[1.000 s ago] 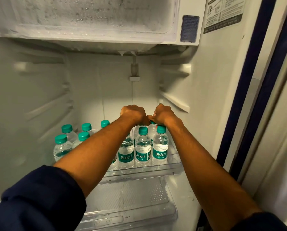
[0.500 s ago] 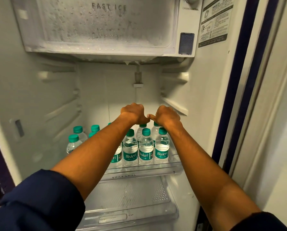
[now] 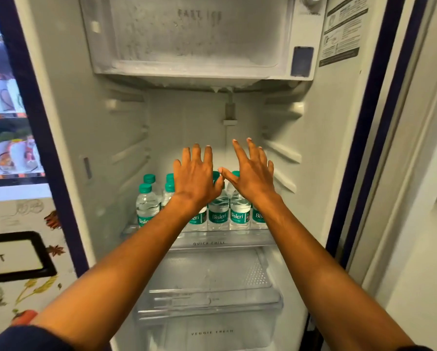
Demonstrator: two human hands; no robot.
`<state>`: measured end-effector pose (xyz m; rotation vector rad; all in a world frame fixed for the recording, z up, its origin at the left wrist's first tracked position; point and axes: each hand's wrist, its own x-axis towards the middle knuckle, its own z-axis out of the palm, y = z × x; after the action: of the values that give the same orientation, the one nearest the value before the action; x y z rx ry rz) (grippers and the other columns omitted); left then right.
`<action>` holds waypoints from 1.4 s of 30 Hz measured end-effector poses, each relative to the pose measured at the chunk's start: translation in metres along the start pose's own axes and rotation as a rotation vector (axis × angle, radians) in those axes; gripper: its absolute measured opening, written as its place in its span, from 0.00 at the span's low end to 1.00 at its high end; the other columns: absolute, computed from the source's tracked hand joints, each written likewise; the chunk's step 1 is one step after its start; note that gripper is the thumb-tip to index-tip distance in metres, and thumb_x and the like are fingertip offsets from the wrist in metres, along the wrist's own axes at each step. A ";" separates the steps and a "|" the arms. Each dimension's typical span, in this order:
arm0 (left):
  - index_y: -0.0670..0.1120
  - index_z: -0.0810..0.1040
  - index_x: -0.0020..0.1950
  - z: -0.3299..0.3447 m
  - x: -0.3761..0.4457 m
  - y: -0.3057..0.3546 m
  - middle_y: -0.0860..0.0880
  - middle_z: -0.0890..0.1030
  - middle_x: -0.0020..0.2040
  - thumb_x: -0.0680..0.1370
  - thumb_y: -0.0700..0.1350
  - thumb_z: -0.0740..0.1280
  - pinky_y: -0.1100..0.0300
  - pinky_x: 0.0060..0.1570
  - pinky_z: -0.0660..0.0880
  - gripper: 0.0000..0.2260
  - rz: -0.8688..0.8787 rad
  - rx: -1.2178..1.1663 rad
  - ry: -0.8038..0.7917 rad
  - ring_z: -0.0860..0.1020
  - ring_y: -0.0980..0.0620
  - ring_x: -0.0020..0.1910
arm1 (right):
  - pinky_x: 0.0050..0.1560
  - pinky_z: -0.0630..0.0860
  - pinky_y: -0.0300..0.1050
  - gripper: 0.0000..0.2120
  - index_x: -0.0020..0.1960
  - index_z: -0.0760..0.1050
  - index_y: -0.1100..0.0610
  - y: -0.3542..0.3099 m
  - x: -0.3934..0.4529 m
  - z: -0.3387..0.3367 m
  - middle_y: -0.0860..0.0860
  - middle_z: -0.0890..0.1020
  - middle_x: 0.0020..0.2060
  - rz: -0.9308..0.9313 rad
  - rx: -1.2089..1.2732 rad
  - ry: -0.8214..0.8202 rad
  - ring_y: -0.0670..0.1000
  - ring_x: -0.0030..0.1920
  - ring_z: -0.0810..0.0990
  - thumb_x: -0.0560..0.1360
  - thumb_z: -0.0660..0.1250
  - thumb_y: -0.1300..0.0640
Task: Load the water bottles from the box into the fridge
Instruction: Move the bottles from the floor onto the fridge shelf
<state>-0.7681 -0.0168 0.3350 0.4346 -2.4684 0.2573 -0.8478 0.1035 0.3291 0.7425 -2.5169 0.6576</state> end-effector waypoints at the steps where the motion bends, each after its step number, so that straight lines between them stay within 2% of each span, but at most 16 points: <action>1: 0.47 0.53 0.79 0.001 -0.010 -0.004 0.40 0.56 0.78 0.77 0.65 0.57 0.43 0.69 0.64 0.37 -0.011 -0.013 -0.002 0.56 0.39 0.76 | 0.75 0.49 0.65 0.39 0.80 0.46 0.42 -0.004 -0.007 0.004 0.51 0.45 0.80 -0.006 0.012 -0.005 0.60 0.79 0.45 0.76 0.59 0.33; 3: 0.47 0.48 0.80 0.006 -0.031 -0.011 0.40 0.49 0.80 0.77 0.65 0.57 0.40 0.73 0.56 0.38 -0.019 -0.045 -0.010 0.49 0.39 0.78 | 0.75 0.48 0.65 0.40 0.79 0.44 0.42 -0.012 -0.021 0.013 0.51 0.43 0.80 -0.024 0.036 -0.014 0.59 0.79 0.44 0.75 0.60 0.33; 6: 0.48 0.45 0.80 0.017 -0.062 -0.020 0.41 0.43 0.80 0.77 0.65 0.57 0.40 0.75 0.47 0.39 -0.034 -0.099 -0.016 0.43 0.40 0.79 | 0.75 0.47 0.64 0.40 0.79 0.43 0.41 -0.022 -0.042 0.025 0.50 0.42 0.80 -0.067 0.057 -0.050 0.58 0.79 0.43 0.75 0.59 0.32; 9: 0.47 0.47 0.80 0.029 -0.093 -0.029 0.42 0.45 0.80 0.76 0.64 0.58 0.38 0.75 0.50 0.40 -0.059 -0.138 0.014 0.43 0.41 0.79 | 0.75 0.46 0.63 0.40 0.79 0.43 0.41 -0.032 -0.068 0.037 0.49 0.42 0.80 -0.118 0.077 -0.054 0.57 0.79 0.41 0.75 0.59 0.33; 12: 0.46 0.49 0.80 0.042 -0.126 -0.040 0.42 0.47 0.80 0.75 0.66 0.52 0.38 0.75 0.51 0.40 -0.084 -0.147 0.028 0.45 0.42 0.79 | 0.76 0.45 0.60 0.38 0.79 0.42 0.43 -0.037 -0.095 0.049 0.49 0.41 0.80 -0.150 0.089 -0.064 0.55 0.79 0.40 0.77 0.57 0.34; 16: 0.46 0.48 0.80 0.060 -0.171 -0.052 0.43 0.45 0.80 0.76 0.67 0.54 0.38 0.75 0.50 0.40 -0.091 -0.169 -0.017 0.43 0.43 0.79 | 0.77 0.46 0.59 0.37 0.80 0.43 0.44 -0.037 -0.133 0.074 0.49 0.42 0.80 -0.179 0.126 -0.113 0.54 0.79 0.41 0.78 0.54 0.33; 20: 0.45 0.49 0.80 0.069 -0.217 -0.059 0.43 0.45 0.80 0.77 0.65 0.54 0.38 0.75 0.48 0.39 -0.114 -0.192 -0.052 0.43 0.43 0.79 | 0.76 0.47 0.61 0.38 0.79 0.42 0.42 -0.037 -0.169 0.106 0.48 0.42 0.80 -0.234 0.131 -0.168 0.54 0.79 0.41 0.75 0.45 0.29; 25: 0.46 0.49 0.80 0.074 -0.268 -0.067 0.44 0.45 0.81 0.78 0.64 0.57 0.38 0.75 0.48 0.37 -0.166 -0.238 -0.119 0.43 0.44 0.79 | 0.76 0.47 0.62 0.37 0.80 0.45 0.43 -0.046 -0.207 0.133 0.49 0.44 0.80 -0.298 0.175 -0.202 0.54 0.79 0.41 0.76 0.45 0.29; 32: 0.48 0.48 0.81 0.074 -0.323 -0.088 0.47 0.44 0.81 0.78 0.62 0.54 0.40 0.75 0.47 0.36 -0.288 -0.275 -0.180 0.42 0.46 0.79 | 0.75 0.43 0.57 0.36 0.79 0.44 0.42 -0.085 -0.251 0.152 0.49 0.46 0.80 -0.381 0.280 -0.261 0.52 0.79 0.40 0.76 0.42 0.28; 37: 0.47 0.49 0.80 0.079 -0.361 -0.111 0.48 0.44 0.81 0.77 0.60 0.55 0.40 0.74 0.47 0.35 -0.424 -0.283 -0.225 0.41 0.48 0.79 | 0.75 0.43 0.57 0.36 0.79 0.41 0.40 -0.111 -0.282 0.181 0.48 0.42 0.80 -0.430 0.300 -0.400 0.52 0.79 0.38 0.76 0.47 0.29; 39: 0.47 0.50 0.80 0.080 -0.378 -0.120 0.47 0.45 0.81 0.76 0.60 0.55 0.41 0.74 0.48 0.36 -0.478 -0.255 -0.257 0.41 0.47 0.79 | 0.75 0.45 0.57 0.36 0.79 0.43 0.42 -0.124 -0.296 0.191 0.49 0.44 0.80 -0.472 0.313 -0.431 0.52 0.79 0.40 0.77 0.50 0.32; 42: 0.46 0.52 0.80 0.084 -0.405 -0.137 0.45 0.48 0.81 0.74 0.57 0.56 0.38 0.73 0.53 0.36 -0.555 -0.201 -0.305 0.45 0.45 0.79 | 0.75 0.47 0.57 0.35 0.79 0.43 0.42 -0.147 -0.313 0.206 0.49 0.46 0.80 -0.538 0.336 -0.487 0.54 0.79 0.43 0.77 0.51 0.35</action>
<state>-0.4560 -0.0681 0.0353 1.1045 -2.5049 -0.3035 -0.5769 0.0020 0.0488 1.8077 -2.4437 0.7746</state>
